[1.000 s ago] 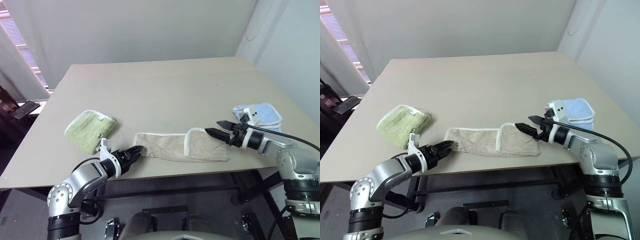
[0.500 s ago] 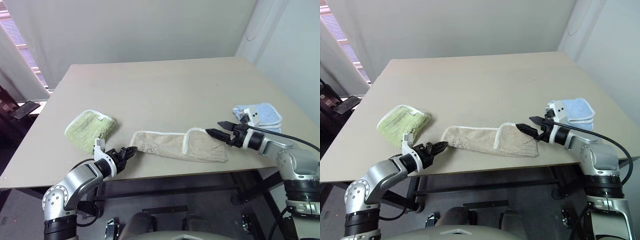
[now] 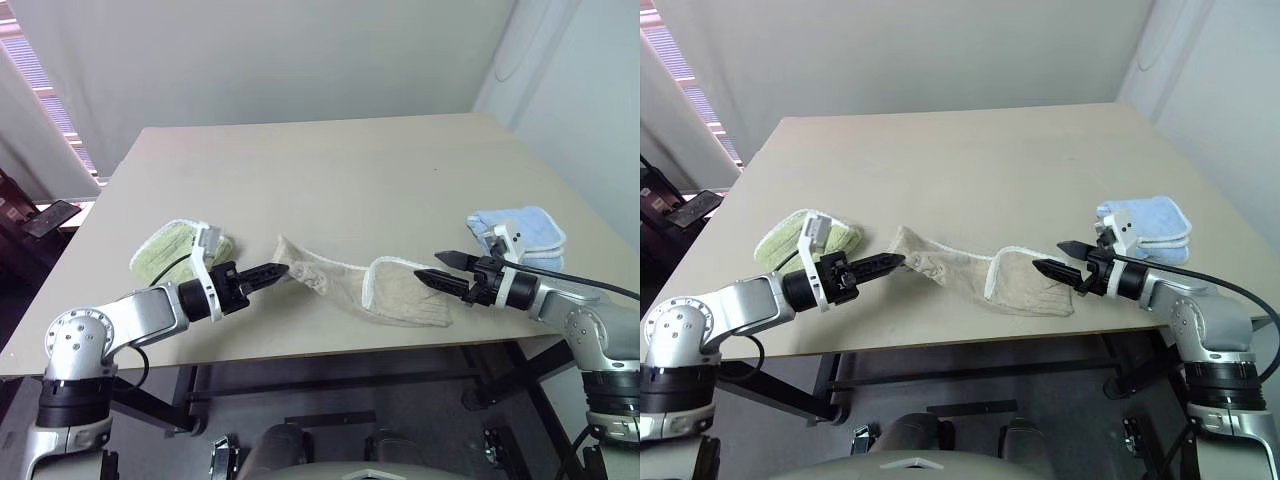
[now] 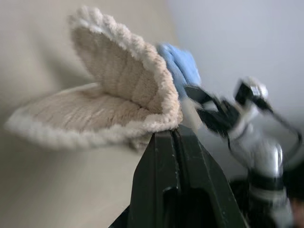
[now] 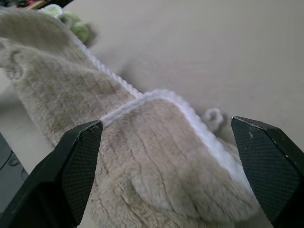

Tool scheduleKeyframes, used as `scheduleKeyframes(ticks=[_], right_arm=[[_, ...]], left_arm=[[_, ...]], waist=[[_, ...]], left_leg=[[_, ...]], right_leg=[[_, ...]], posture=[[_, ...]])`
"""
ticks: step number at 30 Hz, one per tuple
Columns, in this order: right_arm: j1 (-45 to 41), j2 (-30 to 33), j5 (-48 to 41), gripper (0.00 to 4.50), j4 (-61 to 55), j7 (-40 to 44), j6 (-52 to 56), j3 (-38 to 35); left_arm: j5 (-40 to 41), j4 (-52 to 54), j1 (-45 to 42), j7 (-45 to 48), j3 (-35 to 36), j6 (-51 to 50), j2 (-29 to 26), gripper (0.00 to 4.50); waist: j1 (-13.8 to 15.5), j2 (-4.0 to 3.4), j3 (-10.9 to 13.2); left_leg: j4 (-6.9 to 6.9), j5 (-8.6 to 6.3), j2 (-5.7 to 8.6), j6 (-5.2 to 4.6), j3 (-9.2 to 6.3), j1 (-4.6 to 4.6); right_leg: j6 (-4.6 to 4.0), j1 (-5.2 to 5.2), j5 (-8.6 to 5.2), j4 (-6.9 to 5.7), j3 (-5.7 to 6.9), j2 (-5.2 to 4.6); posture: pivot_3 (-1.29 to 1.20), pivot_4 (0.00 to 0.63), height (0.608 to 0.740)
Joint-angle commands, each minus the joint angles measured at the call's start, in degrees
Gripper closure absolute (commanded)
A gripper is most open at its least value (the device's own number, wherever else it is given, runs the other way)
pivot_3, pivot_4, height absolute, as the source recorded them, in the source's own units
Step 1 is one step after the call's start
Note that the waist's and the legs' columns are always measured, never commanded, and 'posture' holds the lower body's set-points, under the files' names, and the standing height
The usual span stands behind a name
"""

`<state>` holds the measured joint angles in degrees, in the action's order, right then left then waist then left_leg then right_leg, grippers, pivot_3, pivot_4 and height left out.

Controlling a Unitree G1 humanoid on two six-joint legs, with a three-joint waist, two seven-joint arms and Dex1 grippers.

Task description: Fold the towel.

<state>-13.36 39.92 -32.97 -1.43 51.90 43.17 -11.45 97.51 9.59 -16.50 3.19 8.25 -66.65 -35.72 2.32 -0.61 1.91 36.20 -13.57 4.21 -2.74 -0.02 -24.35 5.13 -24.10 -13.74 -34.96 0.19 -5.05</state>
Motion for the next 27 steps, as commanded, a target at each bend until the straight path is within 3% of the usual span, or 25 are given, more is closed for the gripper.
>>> scheduleKeyframes(ticks=[1, 8, 15, 27], right_arm=[[0.52, 1.31, -1.45, 0.00, -2.70, -0.34, -0.08, -2.95], [4.45, 1.32, -1.89, 0.00, -5.00, -2.57, 0.19, -5.76], [9.34, 1.12, -4.35, 0.00, -7.67, -4.79, 0.76, -11.09], [15.83, 0.56, -4.89, 0.00, -10.17, -9.22, 0.47, -16.13]], left_arm=[[-9.84, 0.76, -4.06, 12.82, -3.38, 0.20, -1.65, 4.47], [-28.81, -8.42, -16.30, 33.36, -12.25, 4.76, -0.04, 4.47], [-43.22, -15.52, -25.57, 46.00, -21.50, 10.39, 9.26, 4.47], [-59.73, -28.11, -32.97, 58.01, -30.03, 18.71, 23.51, 4.47]], waist=[[-0.03, -0.01, 0.00], [-0.05, 0.01, 0.01], [0.00, 0.12, 0.08], [-0.03, 0.18, 0.11]], left_leg=[[-0.02, 0.01, 0.00, 0.02, 0.00, -0.03], [-0.05, 0.04, -0.01, 0.05, 0.00, -0.08], [-0.03, 0.03, -0.01, 0.02, 0.00, -0.11], [0.21, 0.06, -0.02, -0.03, -0.01, -0.06]], right_leg=[[-0.01, -0.07, 0.00, 0.00, -0.01, 0.00], [-0.09, -0.08, -0.04, -0.03, -0.02, -0.01], [-0.08, 0.12, -0.03, -0.02, -0.02, -0.04], [-0.06, 0.30, -0.03, -0.09, 0.00, -0.01]], posture=[[0.00, 0.000, 0.736], [0.00, 0.000, 0.736], [0.00, 0.000, 0.736], [0.00, 0.000, 0.736]])
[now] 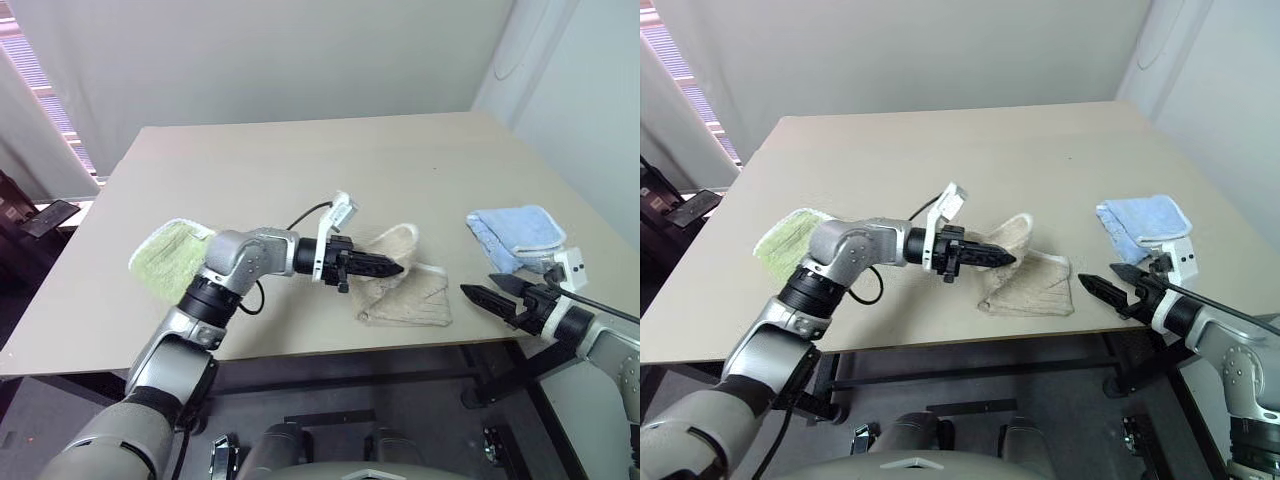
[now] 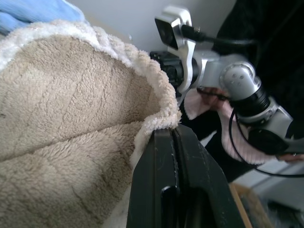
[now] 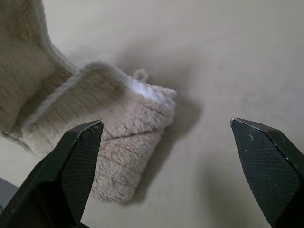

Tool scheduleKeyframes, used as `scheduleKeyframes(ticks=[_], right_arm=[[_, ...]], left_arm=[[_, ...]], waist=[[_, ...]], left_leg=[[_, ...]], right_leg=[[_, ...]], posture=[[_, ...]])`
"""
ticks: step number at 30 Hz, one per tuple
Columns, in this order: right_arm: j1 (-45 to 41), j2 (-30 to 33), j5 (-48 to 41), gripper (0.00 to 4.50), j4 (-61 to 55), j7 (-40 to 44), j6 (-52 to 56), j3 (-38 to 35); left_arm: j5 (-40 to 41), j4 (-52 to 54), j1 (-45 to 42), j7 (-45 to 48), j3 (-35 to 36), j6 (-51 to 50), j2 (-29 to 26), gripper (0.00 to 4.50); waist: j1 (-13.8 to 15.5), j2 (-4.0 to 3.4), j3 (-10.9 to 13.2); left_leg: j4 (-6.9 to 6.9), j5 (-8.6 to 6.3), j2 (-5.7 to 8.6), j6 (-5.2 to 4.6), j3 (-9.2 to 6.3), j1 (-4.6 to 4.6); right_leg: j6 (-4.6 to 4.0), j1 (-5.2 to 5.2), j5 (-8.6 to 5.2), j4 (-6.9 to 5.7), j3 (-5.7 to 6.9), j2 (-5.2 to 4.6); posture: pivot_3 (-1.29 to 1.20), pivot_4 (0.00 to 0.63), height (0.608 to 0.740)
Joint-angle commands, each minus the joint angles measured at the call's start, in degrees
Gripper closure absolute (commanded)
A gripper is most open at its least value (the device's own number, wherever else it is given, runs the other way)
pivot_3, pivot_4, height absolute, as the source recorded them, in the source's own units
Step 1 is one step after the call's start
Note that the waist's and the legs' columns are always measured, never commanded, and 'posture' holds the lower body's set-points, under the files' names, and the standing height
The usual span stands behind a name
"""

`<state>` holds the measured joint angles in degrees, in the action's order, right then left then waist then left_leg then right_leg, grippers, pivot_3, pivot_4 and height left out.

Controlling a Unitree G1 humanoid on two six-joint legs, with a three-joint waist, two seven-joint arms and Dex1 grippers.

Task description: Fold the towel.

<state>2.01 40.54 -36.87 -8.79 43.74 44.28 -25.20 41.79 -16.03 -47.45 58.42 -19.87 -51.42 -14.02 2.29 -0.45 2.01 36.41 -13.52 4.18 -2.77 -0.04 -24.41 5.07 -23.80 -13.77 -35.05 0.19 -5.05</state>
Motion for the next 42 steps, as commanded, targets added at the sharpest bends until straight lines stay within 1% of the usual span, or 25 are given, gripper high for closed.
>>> scheduleKeyframes(ticks=[1, 6, 9, 14, 18, 23, 31, 32, 34, 35, 36, 37, 38, 40, 41, 42], right_arm=[[1.13, -0.27, -1.07, 0.00, -3.31, -1.62, -0.59, -2.85], [3.37, -0.48, -1.80, 0.00, -4.75, -3.09, -0.41, -4.41], [4.37, -0.70, -2.22, 0.00, -5.43, -3.85, -0.23, -5.46], [5.83, -1.12, -2.57, 0.00, -6.35, -5.19, -0.35, -6.10], [6.62, -1.39, -2.63, 0.00, -6.68, -6.12, -0.47, -6.53], [7.25, -1.58, -2.92, 0.00, -7.03, -6.74, -0.64, -6.61], [7.39, -2.01, -2.79, 0.00, -7.33, -7.72, -1.05, -5.54], [7.41, -2.01, -2.75, 0.00, -7.34, -7.77, -1.10, -5.47], [7.40, -1.93, -2.63, 0.00, -7.20, -7.81, -1.13, -5.36], [7.42, -1.87, -2.57, 0.00, -7.14, -7.80, -1.14, -5.34], [7.42, -1.85, -2.55, 0.00, -7.07, -7.79, -1.13, -5.32], [7.43, -1.82, -2.53, 0.00, -7.04, -7.77, -1.12, -5.26], [7.43, -1.77, -2.47, 0.00, -7.01, -7.73, -1.11, -5.16], [7.11, -1.75, -2.28, 0.00, -6.74, -7.83, -1.11, -4.83], [6.87, -1.71, -2.17, 0.00, -6.53, -7.87, -1.12, -4.64], [6.65, -1.70, -2.12, 0.00, -6.37, -7.91, -1.11, -4.48]], left_arm=[[-5.51, -4.44, -2.52, 3.86, -3.00, 4.52, 3.23, 4.47], [-12.45, -12.10, -4.35, 7.01, -5.28, 9.52, 7.99, 4.47], [-16.95, -17.95, -5.22, 8.47, -6.44, 14.58, 11.03, 4.47], [-22.45, -26.53, -6.91, 9.96, -5.77, 21.25, 15.48, 4.47], [-25.06, -32.19, -8.80, 10.39, -3.89, 24.87, 18.36, 4.47], [-27.21, -36.48, -10.37, 10.57, -1.54, 28.50, 21.00, 4.47], [-32.03, -41.67, -10.39, 10.74, -1.15, 32.70, 23.97, 4.47], [-32.61, -42.35, -10.36, 10.49, -1.08, 33.14, 24.17, 4.06], [-32.41, -43.00, -10.54, 11.63, 0.01, 33.52, 24.18, 3.56], [-31.97, -43.03, -10.76, 12.45, 0.75, 33.27, 24.11, 3.22], [-31.85, -42.81, -10.90, 13.13, 1.19, 33.51, 23.93, 2.79], [-31.97, -42.41, -10.94, 13.82, 1.32, 33.94, 23.71, 2.50], [-32.07, -41.60, -10.75, 14.80, 1.35, 34.68, 23.45, 2.06], [-31.12, -39.33, -10.34, 16.90, 2.42, 35.38, 22.99, 1.36], [-30.12, -38.07, -10.21, 18.05, 3.40, 35.48, 22.83, 1.05], [-29.44, -36.95, -10.18, 18.96, 4.12, 35.40, 22.60, 1.05]], waist=[[0.04, 0.02, 0.01], [0.11, 0.04, 0.04], [0.02, 0.04, 0.04], [0.08, 0.14, 0.10], [0.10, 0.19, 0.13], [0.13, 0.21, 0.15], [0.10, 0.21, 0.15], [0.11, 0.21, 0.15], [0.12, 0.21, 0.15], [0.12, 0.20, 0.15], [0.11, 0.20, 0.15], [0.11, 0.20, 0.14], [0.11, 0.20, 0.14], [0.12, 0.18, 0.13], [0.12, 0.17, 0.13], [0.10, 0.15, 0.12]], left_leg=[[0.03, 0.00, 0.00, -0.01, -0.01, 0.01], [0.34, -0.12, -0.01, -0.21, -0.05, -0.02], [0.58, -0.21, -0.01, -0.34, -0.06, -0.02], [0.75, -0.23, -0.01, -0.38, -0.06, -0.02], [0.75, -0.23, -0.01, -0.39, -0.06, -0.02], [0.75, -0.21, -0.02, -0.45, -0.06, -0.02], [0.82, -0.18, -0.02, -0.50, -0.06, 0.00], [0.83, -0.18, -0.02, -0.50, -0.06, 0.00], [0.84, -0.18, -0.02, -0.50, -0.06, 0.01], [0.86, -0.18, -0.02, -0.50, -0.06, 0.01], [0.87, -0.18, -0.02, -0.50, -0.06, 0.01], [0.88, -0.18, -0.02, -0.49, -0.06, 0.01], [0.89, -0.18, -0.02, -0.49, -0.06, 0.01], [0.89, -0.19, -0.02, -0.48, -0.06, 0.01], [0.89, -0.19, -0.02, -0.48, -0.06, 0.01], [0.89, -0.20, -0.02, -0.46, -0.06, 0.00]], right_leg=[[0.00, 0.03, 0.00, 0.00, 0.01, 0.00], [0.02, 0.16, 0.00, 0.00, 0.05, 0.00], [0.04, 0.31, 0.00, 0.00, 0.07, 0.01], [0.08, 0.40, 0.01, 0.01, 0.07, 0.00], [0.16, 0.39, 0.03, 0.00, 0.08, 0.01], [0.26, 0.39, 0.05, 0.00, 0.09, 0.01], [0.39, 0.43, 0.11, -0.03, 0.10, 0.03], [0.40, 0.43, 0.12, -0.04, 0.10, 0.03], [0.43, 0.44, 0.13, -0.05, 0.10, 0.04], [0.43, 0.45, 0.13, -0.05, 0.10, 0.03], [0.44, 0.45, 0.13, -0.05, 0.10, 0.03], [0.44, 0.46, 0.13, -0.05, 0.10, 0.03], [0.44, 0.46, 0.14, -0.05, 0.10, 0.03], [0.44, 0.46, 0.14, -0.05, 0.10, 0.03], [0.44, 0.46, 0.14, -0.05, 0.10, 0.03], [0.43, 0.46, 0.14, -0.05, 0.10, 0.03]], posture=[[0.00, 0.000, 0.736], [0.00, 0.000, 0.736], [0.00, 0.000, 0.736], [0.00, 0.000, 0.736], [0.00, 0.000, 0.736], [0.00, 0.000, 0.736], [0.00, 0.000, 0.736], [0.00, 0.000, 0.736], [0.00, 0.000, 0.736], [0.00, 0.000, 0.736], [0.00, 0.000, 0.736], [0.00, 0.000, 0.736], [0.00, 0.000, 0.736], [0.00, 0.000, 0.736], [0.00, 0.000, 0.736], [0.00, 0.000, 0.736]])
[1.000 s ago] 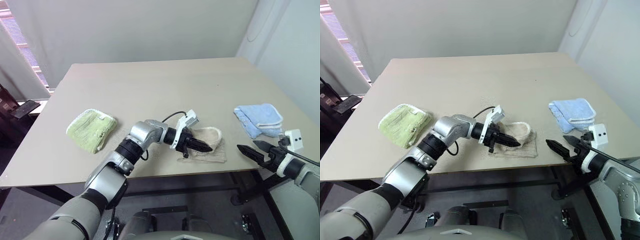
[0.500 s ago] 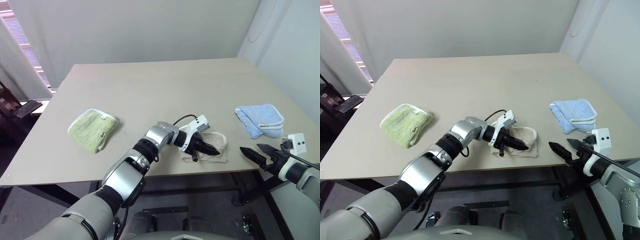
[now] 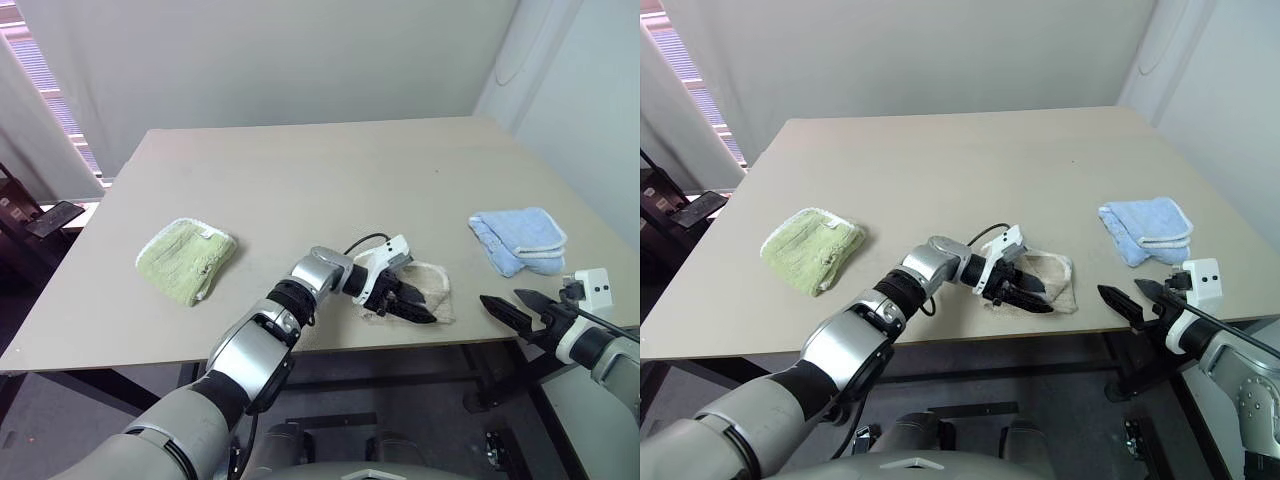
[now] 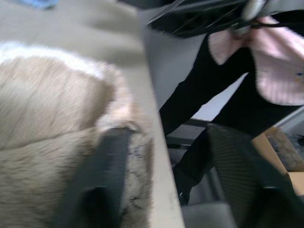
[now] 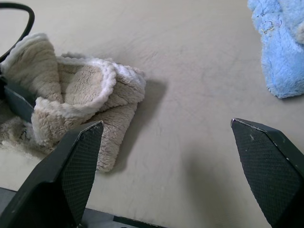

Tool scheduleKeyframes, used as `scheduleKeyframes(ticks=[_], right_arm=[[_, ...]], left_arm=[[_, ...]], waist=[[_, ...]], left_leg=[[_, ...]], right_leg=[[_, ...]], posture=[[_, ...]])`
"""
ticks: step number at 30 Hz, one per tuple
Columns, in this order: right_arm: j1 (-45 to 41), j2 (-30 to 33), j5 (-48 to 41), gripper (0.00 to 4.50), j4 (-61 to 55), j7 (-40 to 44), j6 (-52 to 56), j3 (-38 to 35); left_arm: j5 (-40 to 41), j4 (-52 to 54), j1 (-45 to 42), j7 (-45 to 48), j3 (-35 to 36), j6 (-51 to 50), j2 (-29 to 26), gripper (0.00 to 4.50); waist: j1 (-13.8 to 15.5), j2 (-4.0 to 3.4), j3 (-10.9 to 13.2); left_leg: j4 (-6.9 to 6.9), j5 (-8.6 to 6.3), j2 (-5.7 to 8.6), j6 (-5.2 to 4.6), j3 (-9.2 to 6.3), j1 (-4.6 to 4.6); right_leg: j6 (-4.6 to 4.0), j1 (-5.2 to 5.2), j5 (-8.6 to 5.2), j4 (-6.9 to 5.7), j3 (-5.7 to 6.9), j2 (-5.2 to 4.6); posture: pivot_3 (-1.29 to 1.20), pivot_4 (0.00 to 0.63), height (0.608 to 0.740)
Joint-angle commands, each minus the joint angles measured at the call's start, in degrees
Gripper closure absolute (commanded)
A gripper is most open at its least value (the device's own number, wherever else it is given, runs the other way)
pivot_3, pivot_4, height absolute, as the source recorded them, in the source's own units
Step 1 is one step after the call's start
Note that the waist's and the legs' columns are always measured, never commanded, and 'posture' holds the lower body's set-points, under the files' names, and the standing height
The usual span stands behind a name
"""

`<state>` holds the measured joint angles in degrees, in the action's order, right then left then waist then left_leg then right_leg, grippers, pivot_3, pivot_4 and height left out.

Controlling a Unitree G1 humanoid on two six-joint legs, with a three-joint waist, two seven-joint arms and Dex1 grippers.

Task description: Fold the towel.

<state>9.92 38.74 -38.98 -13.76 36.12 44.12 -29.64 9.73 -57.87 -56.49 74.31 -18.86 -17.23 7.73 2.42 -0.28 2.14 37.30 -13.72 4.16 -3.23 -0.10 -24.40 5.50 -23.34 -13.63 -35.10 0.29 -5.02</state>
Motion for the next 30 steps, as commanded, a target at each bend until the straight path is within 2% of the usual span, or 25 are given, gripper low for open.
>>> scheduleKeyframes(ticks=[1, 6, 9, 12, 14, 21, 26, 30], right_arm=[[-1.47, 0.09, 0.04, 0.00, -1.29, -0.33, -0.93, 0.12], [-2.21, 0.13, 0.18, 0.00, -0.80, -0.10, -0.90, 0.79], [-2.83, 0.17, 0.39, 0.00, -0.45, 0.08, -1.11, 1.36], [-3.36, 0.06, 0.55, 0.00, -0.28, 0.10, -1.34, 1.79], [-3.51, -0.06, 0.60, 0.00, -0.31, 0.19, -1.49, 2.20], [-3.90, -0.17, 0.41, 0.00, -0.30, 0.36, -1.80, 3.09], [-3.93, 0.10, 0.57, 0.00, -0.24, 0.30, -1.89, 3.00], [-3.18, 0.23, 0.77, 0.00, -0.70, 0.12, -1.98, 2.55]], left_arm=[[3.30, 5.94, -1.12, 3.56, 3.92, 1.05, 0.69, 1.05], [5.04, 12.10, -0.91, 5.81, 6.15, 0.37, -1.30, 1.05], [4.91, 14.69, -1.49, 3.64, 8.37, 3.25, -3.55, 1.05], [1.77, 11.88, -3.03, 1.48, 9.10, 9.26, -7.91, 1.05], [1.50, 8.88, -4.62, 2.26, 9.71, 9.21, -11.10, 1.05], [-1.45, 4.43, -5.95, 9.62, 7.38, 13.57, -17.17, 1.05], [-5.57, 3.44, -3.46, 11.85, 3.17, 17.06, -15.13, 1.05], [-6.99, -0.20, -4.32, 8.18, 3.69, 19.06, -11.62, 1.05]], waist=[[-0.04, -0.03, -0.02], [-0.06, -0.04, -0.03], [-0.08, -0.09, -0.06], [-0.11, -0.09, -0.06], [-0.08, -0.14, -0.09], [0.14, -0.14, -0.11], [0.16, -0.14, -0.12], [0.03, -0.13, -0.11]], left_leg=[[0.00, -0.01, 0.00, 0.01, 0.00, 0.00], [0.01, 0.02, -0.01, -0.04, 0.00, 0.02], [0.03, 0.04, -0.01, -0.06, 0.01, 0.02], [0.04, 0.04, -0.01, -0.06, 0.00, 0.06], [0.04, 0.04, -0.02, -0.07, 0.00, 0.09], [0.12, 0.05, 0.00, -0.10, 0.00, 0.05], [0.15, -0.09, 0.03, -0.08, 0.01, 0.01], [0.15, -0.09, 0.01, -0.07, 0.00, 0.01]], right_leg=[[0.00, 0.00, 0.00, 0.00, 0.00, 0.00], [0.00, 0.00, 0.00, -0.03, 0.00, 0.00], [0.00, 0.01, 0.00, -0.05, 0.00, 0.01], [0.00, 0.02, 0.01, -0.10, 0.00, 0.01], [0.01, 0.02, 0.01, -0.15, 0.00, 0.04], [0.01, 0.05, 0.02, -0.11, 0.00, 0.04], [0.00, 0.08, 0.02, -0.04, -0.01, -0.03], [0.02, 0.06, 0.03, -0.07, -0.01, -0.02]], posture=[[0.00, 0.000, 0.736], [0.00, 0.000, 0.736], [0.00, 0.000, 0.736], [0.00, 0.000, 0.736], [0.00, 0.000, 0.736], [0.00, 0.000, 0.736], [0.00, 0.000, 0.736], [0.00, 0.000, 0.736]])
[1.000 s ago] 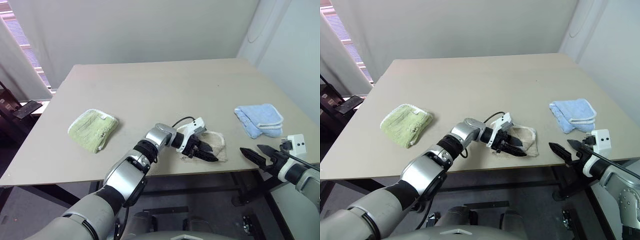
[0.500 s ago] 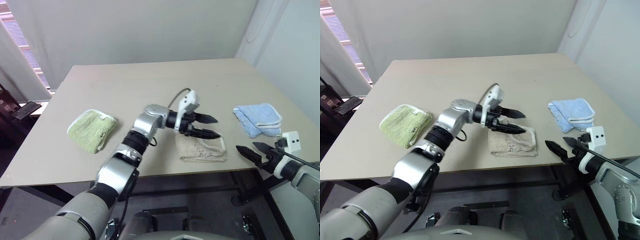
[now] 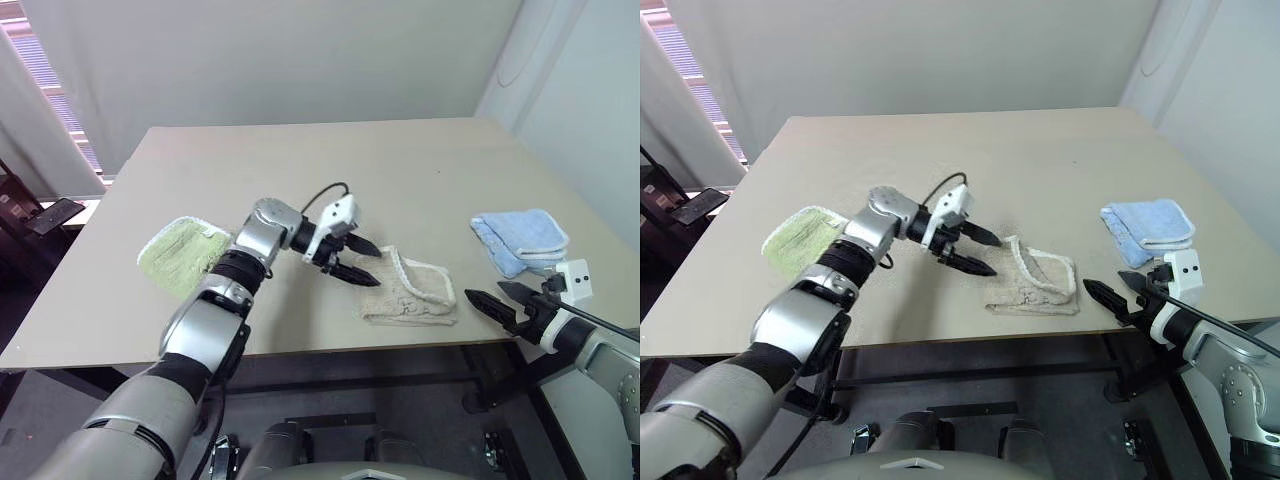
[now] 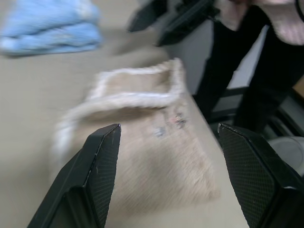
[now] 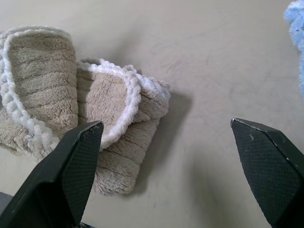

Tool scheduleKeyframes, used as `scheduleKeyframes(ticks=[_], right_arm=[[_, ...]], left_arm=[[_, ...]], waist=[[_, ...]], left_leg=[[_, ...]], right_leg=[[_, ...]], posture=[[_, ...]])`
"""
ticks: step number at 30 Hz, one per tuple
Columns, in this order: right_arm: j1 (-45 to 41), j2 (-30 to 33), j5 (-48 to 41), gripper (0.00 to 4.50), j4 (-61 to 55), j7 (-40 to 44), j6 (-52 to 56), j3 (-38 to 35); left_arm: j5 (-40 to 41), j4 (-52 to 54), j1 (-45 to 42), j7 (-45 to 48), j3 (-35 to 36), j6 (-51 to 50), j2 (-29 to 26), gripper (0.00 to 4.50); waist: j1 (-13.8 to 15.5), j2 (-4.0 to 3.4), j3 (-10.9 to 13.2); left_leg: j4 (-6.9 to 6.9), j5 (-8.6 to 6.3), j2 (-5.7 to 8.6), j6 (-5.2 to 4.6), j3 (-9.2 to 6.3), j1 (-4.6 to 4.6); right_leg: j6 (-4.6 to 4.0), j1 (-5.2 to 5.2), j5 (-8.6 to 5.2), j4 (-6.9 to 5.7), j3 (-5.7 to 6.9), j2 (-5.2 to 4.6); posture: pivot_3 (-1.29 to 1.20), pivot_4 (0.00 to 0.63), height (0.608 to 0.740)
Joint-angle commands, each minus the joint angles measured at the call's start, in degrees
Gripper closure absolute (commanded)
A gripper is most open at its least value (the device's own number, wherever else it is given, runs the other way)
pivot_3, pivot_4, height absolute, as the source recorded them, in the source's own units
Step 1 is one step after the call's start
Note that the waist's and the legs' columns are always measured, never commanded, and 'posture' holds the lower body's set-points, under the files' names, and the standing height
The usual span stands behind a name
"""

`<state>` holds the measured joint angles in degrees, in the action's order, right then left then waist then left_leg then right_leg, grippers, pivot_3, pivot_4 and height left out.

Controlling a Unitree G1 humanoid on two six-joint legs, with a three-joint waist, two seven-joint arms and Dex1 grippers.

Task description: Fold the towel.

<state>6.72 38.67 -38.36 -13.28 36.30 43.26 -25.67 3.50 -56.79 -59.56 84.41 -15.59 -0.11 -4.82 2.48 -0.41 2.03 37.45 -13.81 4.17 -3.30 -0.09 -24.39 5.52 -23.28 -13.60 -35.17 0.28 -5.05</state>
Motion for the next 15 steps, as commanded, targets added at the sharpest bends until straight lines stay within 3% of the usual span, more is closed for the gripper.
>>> scheduleKeyframes(ticks=[1, 5, 10, 15], right_arm=[[0.25, 0.29, 0.23, 0.00, -1.27, -0.15, -1.22, -1.57], [0.77, -0.14, -0.24, 0.00, -1.57, -1.11, -1.61, -3.09], [0.40, -0.68, -0.55, 0.00, -1.51, -2.45, -1.65, -3.83], [-0.25, -1.64, -0.96, 0.00, -1.74, -3.34, -1.09, -3.31]], left_arm=[[-0.98, -2.15, -1.55, -2.73, 0.65, 2.64, 1.88, 1.05], [-2.30, -6.95, -2.80, -8.77, 1.07, 3.83, 7.68, 1.05], [0.49, -9.21, -3.79, -10.00, 4.82, 2.25, 12.10, 1.05], [2.18, -9.15, -4.04, -8.99, 7.98, 0.09, 13.24, 1.05]], waist=[[-0.05, -0.01, -0.01], [-0.01, 0.00, 0.00], [-0.02, 0.01, 0.01], [-0.15, -0.02, 0.01]], left_leg=[[0.00, 0.02, -0.01, -0.03, 0.00, 0.00], [0.02, 0.07, -0.02, -0.12, 0.00, 0.01], [0.20, 0.05, -0.02, -0.16, 0.00, 0.00], [0.36, 0.04, -0.05, -0.16, 0.00, 0.00]], right_leg=[[0.08, -0.01, 0.05, -0.01, 0.00, 0.01], [0.16, 0.00, 0.09, -0.04, 0.00, 0.04], [0.30, 0.07, 0.16, -0.04, 0.01, 0.06], [0.38, 0.12, 0.20, -0.10, 0.02, 0.09]], posture=[[0.00, 0.000, 0.736], [0.00, 0.000, 0.736], [0.00, 0.000, 0.736], [0.00, 0.000, 0.736]])
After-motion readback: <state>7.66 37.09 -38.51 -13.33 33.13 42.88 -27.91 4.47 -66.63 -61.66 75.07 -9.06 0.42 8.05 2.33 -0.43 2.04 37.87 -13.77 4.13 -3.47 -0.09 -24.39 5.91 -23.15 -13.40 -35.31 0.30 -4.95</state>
